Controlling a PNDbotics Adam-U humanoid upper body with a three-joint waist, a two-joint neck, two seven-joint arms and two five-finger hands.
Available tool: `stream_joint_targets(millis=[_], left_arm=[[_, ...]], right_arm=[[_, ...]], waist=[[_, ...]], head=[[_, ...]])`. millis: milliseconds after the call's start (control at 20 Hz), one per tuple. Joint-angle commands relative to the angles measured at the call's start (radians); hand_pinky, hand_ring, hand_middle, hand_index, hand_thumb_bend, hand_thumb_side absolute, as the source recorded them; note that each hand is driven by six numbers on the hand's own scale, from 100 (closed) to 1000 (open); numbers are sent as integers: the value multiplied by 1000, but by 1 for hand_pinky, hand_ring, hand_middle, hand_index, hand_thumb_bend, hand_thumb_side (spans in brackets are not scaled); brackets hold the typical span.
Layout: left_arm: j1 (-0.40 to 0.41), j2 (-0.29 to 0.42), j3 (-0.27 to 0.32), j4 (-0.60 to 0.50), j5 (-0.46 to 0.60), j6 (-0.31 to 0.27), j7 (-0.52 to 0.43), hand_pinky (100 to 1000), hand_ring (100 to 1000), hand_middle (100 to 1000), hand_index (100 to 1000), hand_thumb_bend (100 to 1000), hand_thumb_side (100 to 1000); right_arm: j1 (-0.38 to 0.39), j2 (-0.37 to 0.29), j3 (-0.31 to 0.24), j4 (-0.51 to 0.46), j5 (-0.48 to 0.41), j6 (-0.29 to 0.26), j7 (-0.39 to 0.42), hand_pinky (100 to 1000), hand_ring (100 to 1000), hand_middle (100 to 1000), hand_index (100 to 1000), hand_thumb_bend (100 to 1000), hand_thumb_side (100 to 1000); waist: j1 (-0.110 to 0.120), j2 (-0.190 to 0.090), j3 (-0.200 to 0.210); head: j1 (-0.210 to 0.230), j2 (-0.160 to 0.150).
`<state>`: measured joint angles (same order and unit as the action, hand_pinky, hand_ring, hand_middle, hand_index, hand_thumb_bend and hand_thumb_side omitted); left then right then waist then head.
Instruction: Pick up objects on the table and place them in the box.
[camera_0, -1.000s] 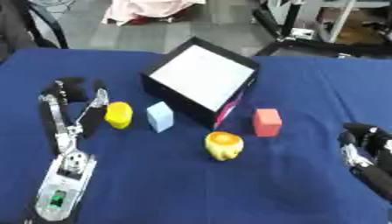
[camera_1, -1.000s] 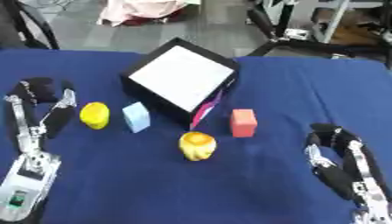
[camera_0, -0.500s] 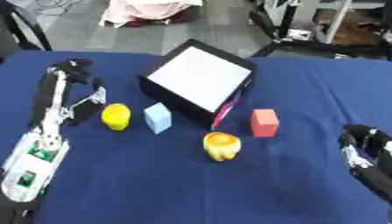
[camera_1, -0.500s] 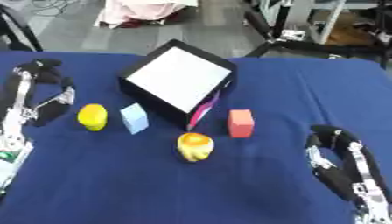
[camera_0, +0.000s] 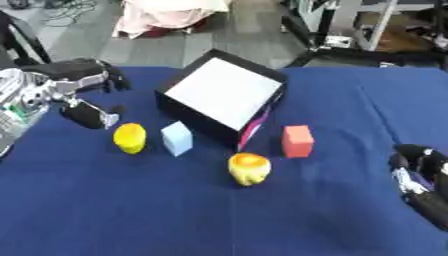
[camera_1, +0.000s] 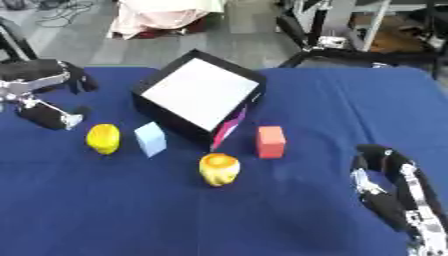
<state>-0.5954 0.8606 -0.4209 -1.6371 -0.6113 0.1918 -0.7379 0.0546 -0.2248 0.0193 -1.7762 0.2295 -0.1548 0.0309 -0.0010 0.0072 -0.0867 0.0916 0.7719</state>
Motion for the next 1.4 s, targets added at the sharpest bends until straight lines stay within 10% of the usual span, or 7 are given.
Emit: stream_joint_targets(millis=[50,950,1400], left_arm=[[-51,15,-25,45,-16,-30,-84,876,762,750,850,100,218],[-129,-164,-54,404,-133,-139,-156,874,780,787,863,100,210],[-132,-190,-36,450,-250,-136,18,872,780,790,865,100,219]], right_arm=[[-3,-22,0,-6,4,-3,4,725,647,574,729,100,438],[-1,-18,2,-2,2,-3,6,725,646,574,728,100,438],[-1,-16,1,-2,2,-3,5,725,647,574,728,100,438]], waist=[[15,-27,-1],[10,-29,1],[9,-28,1]], head=[[3,-2],[6,-2],[6,-2]])
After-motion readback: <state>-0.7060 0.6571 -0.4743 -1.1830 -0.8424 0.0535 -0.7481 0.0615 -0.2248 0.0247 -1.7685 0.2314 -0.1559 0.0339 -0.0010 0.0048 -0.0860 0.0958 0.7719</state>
